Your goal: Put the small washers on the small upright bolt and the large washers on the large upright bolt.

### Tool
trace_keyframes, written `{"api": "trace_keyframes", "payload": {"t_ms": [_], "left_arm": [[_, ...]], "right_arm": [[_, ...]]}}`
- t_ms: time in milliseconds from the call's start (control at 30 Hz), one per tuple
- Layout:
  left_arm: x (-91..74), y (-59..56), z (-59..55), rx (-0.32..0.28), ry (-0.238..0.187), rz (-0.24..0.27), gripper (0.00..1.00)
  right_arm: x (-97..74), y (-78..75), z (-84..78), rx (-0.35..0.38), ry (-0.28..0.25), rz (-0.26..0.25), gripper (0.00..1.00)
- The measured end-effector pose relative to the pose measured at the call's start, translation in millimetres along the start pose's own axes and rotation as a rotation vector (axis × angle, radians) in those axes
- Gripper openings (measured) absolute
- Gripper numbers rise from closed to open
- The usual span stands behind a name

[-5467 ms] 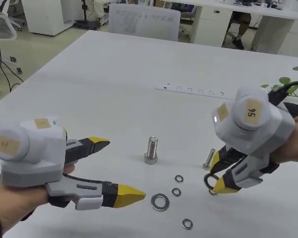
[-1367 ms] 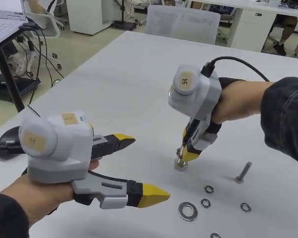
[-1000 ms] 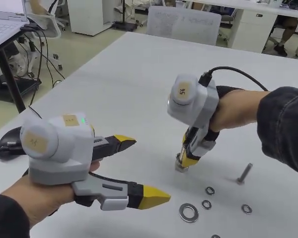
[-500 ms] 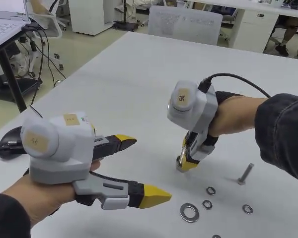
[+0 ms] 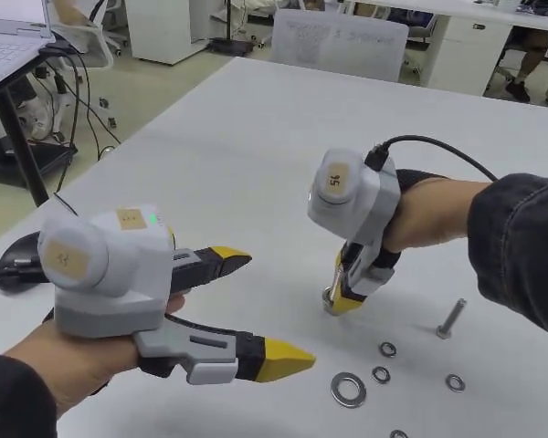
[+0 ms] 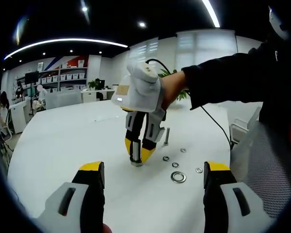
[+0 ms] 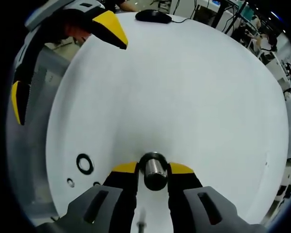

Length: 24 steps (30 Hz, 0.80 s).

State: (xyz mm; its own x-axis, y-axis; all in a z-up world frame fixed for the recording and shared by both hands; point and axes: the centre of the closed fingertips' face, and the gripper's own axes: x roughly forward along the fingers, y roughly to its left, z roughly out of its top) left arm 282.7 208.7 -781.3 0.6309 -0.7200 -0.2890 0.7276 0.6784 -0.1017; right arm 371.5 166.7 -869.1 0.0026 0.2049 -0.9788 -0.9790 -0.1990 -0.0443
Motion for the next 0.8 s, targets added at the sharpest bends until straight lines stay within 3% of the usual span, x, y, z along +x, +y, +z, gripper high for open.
{"api": "trace_keyframes", "payload": {"t_ms": [400,800], "left_arm": [[0.3,-0.4,-0.4,0.001,0.002,-0.002,0.84],[0.8,-0.8,0.4,0.003,0.001,-0.003,0.85]], "right_arm": [[-6.5,1.4,-3.6,0.035,-0.027,-0.004,0.38],[-18.7,1.9,-14.8,0.061,-0.047,-0.024,0.42]]}}
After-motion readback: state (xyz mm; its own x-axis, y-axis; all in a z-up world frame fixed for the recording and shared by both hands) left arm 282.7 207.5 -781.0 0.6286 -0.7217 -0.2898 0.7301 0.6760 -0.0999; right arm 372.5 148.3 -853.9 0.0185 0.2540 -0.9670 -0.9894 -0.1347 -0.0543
